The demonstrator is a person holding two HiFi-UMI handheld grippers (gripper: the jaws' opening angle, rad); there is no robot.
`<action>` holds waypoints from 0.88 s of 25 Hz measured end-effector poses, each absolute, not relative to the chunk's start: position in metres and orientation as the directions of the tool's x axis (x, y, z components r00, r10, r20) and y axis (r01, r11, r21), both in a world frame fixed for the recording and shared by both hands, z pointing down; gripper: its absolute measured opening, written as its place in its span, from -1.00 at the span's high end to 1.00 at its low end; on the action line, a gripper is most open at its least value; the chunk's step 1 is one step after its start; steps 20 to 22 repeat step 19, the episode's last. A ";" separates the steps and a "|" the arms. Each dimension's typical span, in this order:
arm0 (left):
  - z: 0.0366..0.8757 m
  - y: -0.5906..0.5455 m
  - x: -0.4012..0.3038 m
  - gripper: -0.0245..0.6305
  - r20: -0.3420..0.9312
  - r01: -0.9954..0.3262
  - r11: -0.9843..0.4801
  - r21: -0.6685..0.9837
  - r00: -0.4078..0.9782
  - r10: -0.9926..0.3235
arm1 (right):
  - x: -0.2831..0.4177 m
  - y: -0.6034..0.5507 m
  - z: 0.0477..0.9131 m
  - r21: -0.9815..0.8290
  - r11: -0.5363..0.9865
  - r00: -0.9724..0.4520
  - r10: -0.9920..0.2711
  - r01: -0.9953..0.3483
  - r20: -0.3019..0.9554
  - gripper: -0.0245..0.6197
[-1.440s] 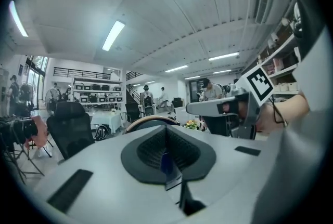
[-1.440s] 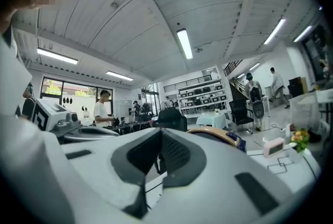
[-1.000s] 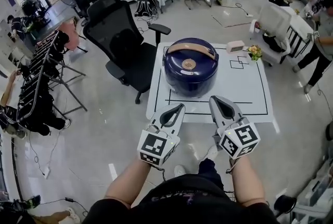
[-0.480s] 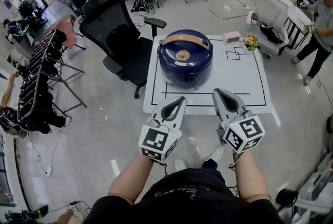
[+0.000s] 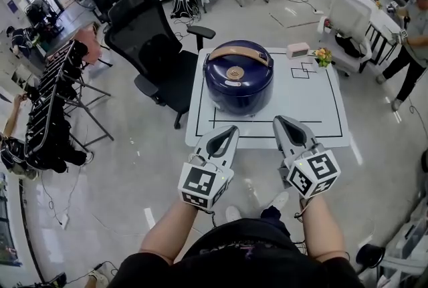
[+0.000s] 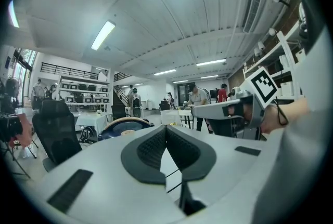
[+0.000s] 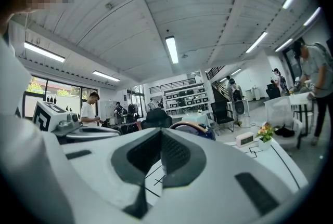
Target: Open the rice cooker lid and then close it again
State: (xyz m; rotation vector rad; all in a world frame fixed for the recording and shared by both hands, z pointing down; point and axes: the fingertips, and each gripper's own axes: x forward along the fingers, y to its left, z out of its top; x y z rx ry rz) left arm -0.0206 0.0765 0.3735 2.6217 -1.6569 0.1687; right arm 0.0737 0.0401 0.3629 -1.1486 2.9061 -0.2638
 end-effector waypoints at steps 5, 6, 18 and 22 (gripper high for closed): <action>0.370 0.082 -0.023 0.92 0.111 -0.900 -0.434 -0.038 0.427 -0.897 | 0.071 0.046 0.360 -0.156 0.717 -0.731 -0.680 -0.679 0.055 0.92; 0.371 0.082 -0.023 0.92 0.111 -0.900 -0.435 -0.040 0.428 -0.897 | 0.071 0.047 0.360 -0.156 0.718 -0.732 -0.680 -0.679 0.055 0.92; 0.370 0.084 -0.024 0.92 0.113 -0.893 -0.446 -0.056 0.438 -0.892 | 0.068 0.050 0.359 -0.150 0.715 -0.728 -0.683 -0.683 0.055 0.92; 0.369 0.085 -0.024 0.92 0.113 -0.893 -0.447 -0.058 0.439 -0.891 | 0.067 0.051 0.358 -0.150 0.715 -0.728 -0.683 -0.683 0.055 0.92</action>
